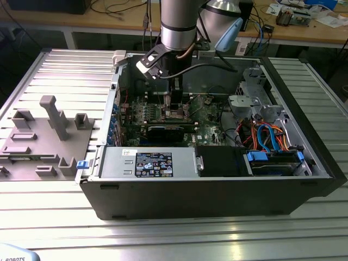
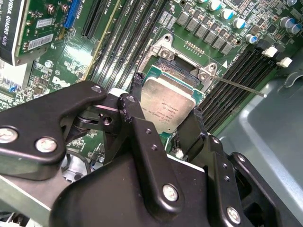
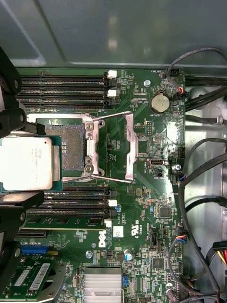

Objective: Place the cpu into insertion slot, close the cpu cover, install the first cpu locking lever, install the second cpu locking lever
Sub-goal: 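Place the cpu into insertion slot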

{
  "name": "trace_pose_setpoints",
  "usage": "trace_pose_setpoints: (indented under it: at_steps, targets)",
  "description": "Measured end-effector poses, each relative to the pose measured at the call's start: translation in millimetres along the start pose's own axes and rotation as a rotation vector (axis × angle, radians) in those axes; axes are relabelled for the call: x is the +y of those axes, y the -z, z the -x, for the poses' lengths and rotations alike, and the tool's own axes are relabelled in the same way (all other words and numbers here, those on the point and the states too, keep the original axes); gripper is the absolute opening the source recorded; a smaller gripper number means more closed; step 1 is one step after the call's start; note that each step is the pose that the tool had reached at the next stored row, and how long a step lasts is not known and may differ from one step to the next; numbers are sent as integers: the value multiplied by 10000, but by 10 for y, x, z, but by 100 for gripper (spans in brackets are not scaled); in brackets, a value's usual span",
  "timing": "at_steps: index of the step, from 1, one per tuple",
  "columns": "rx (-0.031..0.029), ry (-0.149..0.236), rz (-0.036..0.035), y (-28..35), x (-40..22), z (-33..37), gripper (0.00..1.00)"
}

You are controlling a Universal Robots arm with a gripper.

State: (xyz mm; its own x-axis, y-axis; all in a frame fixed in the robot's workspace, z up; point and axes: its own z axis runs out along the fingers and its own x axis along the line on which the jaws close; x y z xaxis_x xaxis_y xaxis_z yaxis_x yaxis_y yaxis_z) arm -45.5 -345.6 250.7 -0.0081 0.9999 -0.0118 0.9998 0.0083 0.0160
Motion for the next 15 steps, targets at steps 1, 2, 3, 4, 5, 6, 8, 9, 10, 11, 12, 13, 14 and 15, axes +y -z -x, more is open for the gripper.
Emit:
trace_pose_setpoints:
  at_steps: [1,2,3,4,5,6,8,9,10,11,12,13,14,15]
  targets:
    - [0,-1,0,-2,0,0,55]
    - [0,-2,0,-4,0,0,55]
    - [0,-3,0,-6,0,0,55]
    - [0,-4,0,-7,0,0,55]
    - [0,-5,0,-10,0,0,55]
    - [0,-7,0,-13,0,0,55]
    - [0,-9,0,-17,0,0,55]
    - [0,-11,0,-19,0,0,55]
    - [-1,-12,0,-21,0,0,55]
    - [0,-13,0,-23,0,0,55]
    - [-1,-13,0,-24,0,0,55]
    - [0,-14,0,-27,0,0,55]
    - [0,-15,0,-28,0,0,55]
    - [0,-17,0,-31,0,0,55]
